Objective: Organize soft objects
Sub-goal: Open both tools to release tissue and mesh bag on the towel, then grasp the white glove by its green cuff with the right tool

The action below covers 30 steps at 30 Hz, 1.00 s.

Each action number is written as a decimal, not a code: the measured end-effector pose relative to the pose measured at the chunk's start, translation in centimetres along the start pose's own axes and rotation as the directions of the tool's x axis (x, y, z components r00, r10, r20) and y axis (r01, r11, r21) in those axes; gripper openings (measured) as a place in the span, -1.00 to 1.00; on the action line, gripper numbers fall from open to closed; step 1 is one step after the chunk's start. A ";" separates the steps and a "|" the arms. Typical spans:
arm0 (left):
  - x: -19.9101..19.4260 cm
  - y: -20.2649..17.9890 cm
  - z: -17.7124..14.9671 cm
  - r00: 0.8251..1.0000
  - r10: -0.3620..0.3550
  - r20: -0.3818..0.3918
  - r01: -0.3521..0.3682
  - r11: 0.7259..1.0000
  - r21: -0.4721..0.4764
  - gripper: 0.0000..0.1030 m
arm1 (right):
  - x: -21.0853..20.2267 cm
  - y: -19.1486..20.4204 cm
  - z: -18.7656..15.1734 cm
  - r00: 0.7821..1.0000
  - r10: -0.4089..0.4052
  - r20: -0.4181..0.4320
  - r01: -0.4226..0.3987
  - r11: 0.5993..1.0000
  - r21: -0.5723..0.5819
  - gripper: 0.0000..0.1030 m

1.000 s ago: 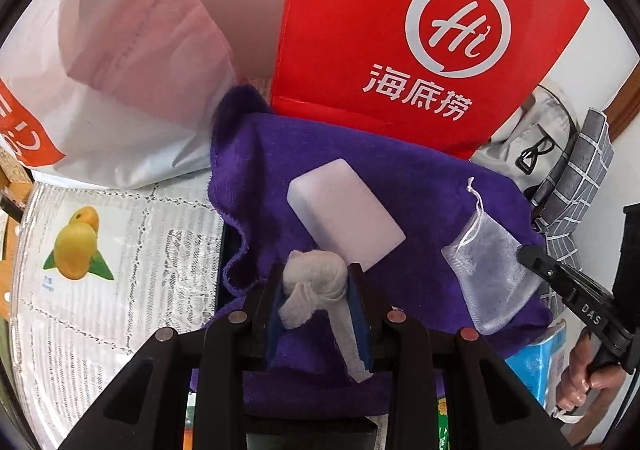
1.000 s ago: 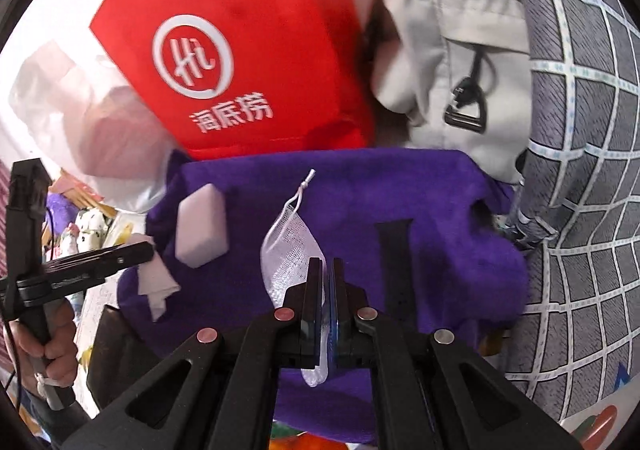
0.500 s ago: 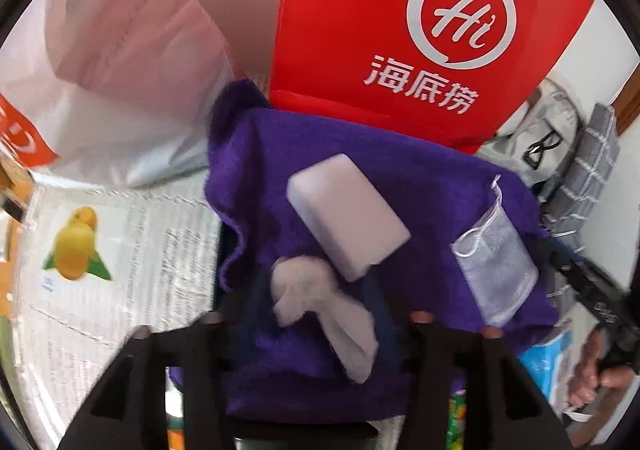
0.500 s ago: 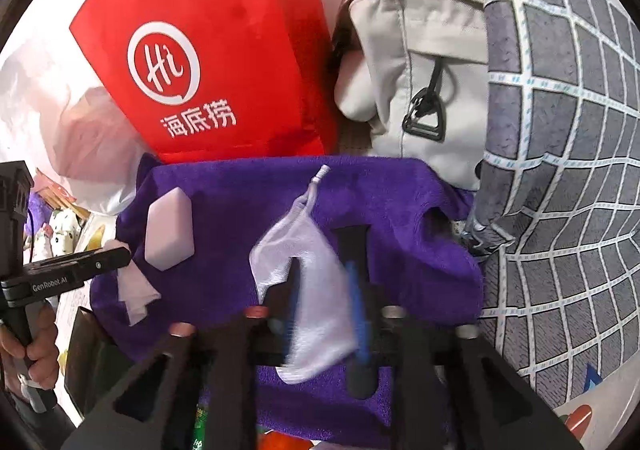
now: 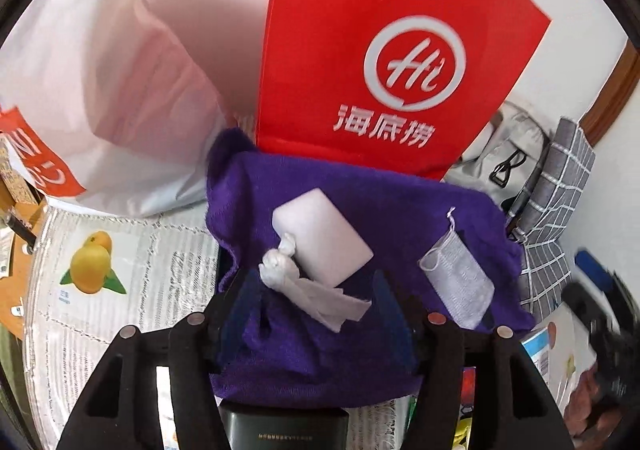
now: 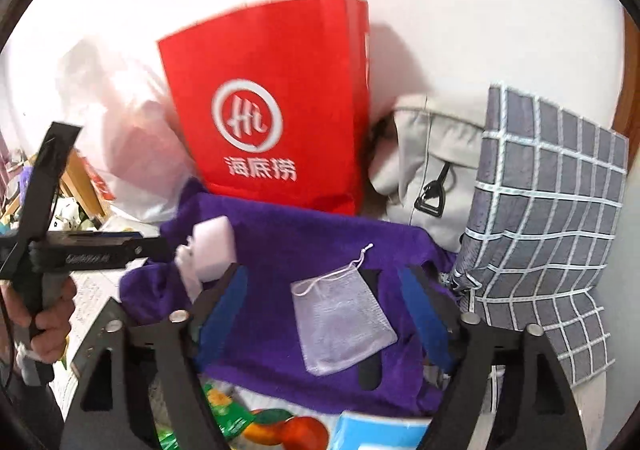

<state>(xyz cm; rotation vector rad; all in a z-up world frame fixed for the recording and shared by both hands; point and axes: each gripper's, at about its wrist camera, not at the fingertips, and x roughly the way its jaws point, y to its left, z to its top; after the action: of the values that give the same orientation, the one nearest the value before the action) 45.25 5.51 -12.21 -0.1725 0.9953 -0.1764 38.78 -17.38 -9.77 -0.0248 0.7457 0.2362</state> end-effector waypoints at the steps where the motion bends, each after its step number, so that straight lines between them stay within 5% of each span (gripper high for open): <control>1: -0.1 -0.2 0.1 1.000 0.002 0.004 -0.002 1.000 0.006 0.19 | -0.6 0.3 -0.7 1.000 0.014 -0.015 -0.014 1.000 -0.007 0.58; 5: -0.8 -1.3 0.0 1.000 -0.007 0.011 0.007 1.000 0.026 0.18 | -3.2 1.0 -4.0 0.998 -0.020 -0.068 0.021 1.000 0.005 0.58; 15: -4.2 -4.5 -0.6 0.997 -0.044 0.070 0.037 0.995 0.092 0.19 | -8.9 4.9 -15.6 0.974 0.067 -0.214 -0.069 0.998 -0.002 0.58; 20: -5.5 -5.6 -1.0 0.994 -0.068 0.087 0.057 0.991 0.118 0.19 | -7.7 5.2 -20.4 0.956 0.098 -0.278 -0.066 0.990 0.125 0.59; 24: -5.9 -6.2 -1.2 0.992 -0.085 0.090 0.073 0.988 0.133 0.19 | -5.7 5.2 -22.1 0.947 0.065 -0.316 -0.011 0.985 0.170 0.59; 30: -5.2 -6.4 -1.3 0.994 -0.079 0.074 0.068 0.987 0.144 0.20 | -4.2 7.2 -22.2 0.964 -0.044 -0.263 0.056 0.998 0.041 0.75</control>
<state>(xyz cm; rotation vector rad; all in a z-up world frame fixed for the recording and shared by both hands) 40.95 0.35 -7.24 -0.0865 0.8944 -0.3045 19.36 -13.61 -22.83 -0.0298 1.0132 0.1681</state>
